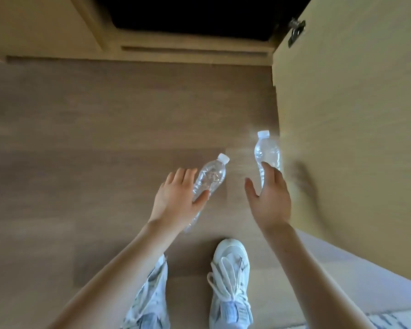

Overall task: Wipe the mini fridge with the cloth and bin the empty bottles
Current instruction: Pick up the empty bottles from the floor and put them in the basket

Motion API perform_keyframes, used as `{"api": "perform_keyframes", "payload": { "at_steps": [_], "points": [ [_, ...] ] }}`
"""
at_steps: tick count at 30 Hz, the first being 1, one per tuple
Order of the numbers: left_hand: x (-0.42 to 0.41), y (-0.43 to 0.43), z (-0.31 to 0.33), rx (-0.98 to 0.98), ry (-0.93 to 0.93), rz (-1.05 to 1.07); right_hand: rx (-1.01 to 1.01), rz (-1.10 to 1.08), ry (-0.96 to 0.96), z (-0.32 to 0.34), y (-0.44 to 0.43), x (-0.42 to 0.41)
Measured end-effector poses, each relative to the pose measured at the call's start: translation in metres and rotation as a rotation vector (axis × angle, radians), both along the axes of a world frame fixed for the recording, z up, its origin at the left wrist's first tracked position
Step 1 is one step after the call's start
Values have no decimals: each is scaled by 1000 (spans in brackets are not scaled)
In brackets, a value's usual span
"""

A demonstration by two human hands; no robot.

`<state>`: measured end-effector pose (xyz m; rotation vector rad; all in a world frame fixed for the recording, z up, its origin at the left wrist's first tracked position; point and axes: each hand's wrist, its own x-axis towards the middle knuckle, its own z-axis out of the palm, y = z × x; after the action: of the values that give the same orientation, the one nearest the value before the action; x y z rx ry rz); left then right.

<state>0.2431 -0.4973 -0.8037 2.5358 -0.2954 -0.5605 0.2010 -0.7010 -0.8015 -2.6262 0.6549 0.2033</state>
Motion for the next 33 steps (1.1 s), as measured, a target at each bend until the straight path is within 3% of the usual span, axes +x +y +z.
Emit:
{"api": "perform_keyframes", "payload": {
  "at_steps": [17,33],
  "points": [
    [-13,-28,-71,65,130,97,-120,-150,91,-59,-14,20],
    [6,-37,-55,-68,200,214,251,-446,-42,-63,-13,23]
  ]
}}
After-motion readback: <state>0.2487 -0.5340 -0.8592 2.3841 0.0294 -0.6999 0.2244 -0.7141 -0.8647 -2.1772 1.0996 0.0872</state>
